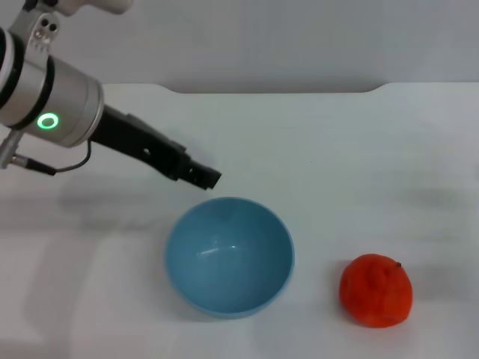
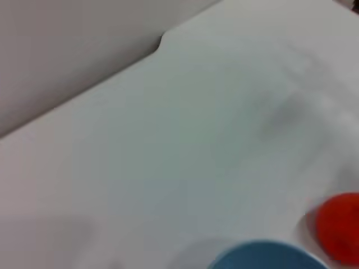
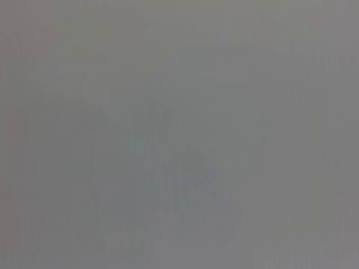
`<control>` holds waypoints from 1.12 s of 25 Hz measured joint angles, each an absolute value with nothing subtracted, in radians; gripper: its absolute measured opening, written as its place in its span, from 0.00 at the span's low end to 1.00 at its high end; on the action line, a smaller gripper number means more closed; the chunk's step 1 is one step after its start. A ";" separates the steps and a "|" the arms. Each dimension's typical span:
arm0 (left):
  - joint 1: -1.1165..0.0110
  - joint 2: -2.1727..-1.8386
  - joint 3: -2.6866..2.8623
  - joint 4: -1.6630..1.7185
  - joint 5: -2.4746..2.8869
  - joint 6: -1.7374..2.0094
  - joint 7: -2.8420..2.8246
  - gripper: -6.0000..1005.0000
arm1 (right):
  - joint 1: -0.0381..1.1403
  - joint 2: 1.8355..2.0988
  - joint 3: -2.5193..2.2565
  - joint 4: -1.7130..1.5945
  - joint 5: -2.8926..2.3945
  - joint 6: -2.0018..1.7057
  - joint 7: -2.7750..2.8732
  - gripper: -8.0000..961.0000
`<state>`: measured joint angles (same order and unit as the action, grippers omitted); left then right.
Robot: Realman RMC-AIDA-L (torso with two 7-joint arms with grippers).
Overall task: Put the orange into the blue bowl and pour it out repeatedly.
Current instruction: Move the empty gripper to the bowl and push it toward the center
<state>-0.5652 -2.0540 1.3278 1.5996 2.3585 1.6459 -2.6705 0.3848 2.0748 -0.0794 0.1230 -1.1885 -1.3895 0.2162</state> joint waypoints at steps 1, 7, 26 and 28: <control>-0.562 -2.054 1.327 1.599 2.365 1.653 -2.680 0.66 | 0.387 2.075 -0.079 0.121 -1.188 -1.389 0.216 0.62; -0.567 -2.057 1.343 1.531 2.422 1.659 -2.696 0.65 | 0.395 2.077 -0.080 0.119 -1.188 -1.369 0.216 0.62; -0.666 -2.062 1.479 1.238 2.538 1.495 -2.690 0.59 | 0.396 2.076 -0.078 0.115 -1.189 -1.373 0.216 0.62; -0.666 -2.063 1.505 1.238 2.540 1.495 -2.690 0.58 | 0.396 2.076 -0.078 0.115 -1.189 -1.373 0.216 0.62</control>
<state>-0.6660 -2.0626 1.5055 1.2377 2.5399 1.4949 -2.6897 0.3957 2.0757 -0.0781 0.1146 -1.1888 -1.3725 0.2163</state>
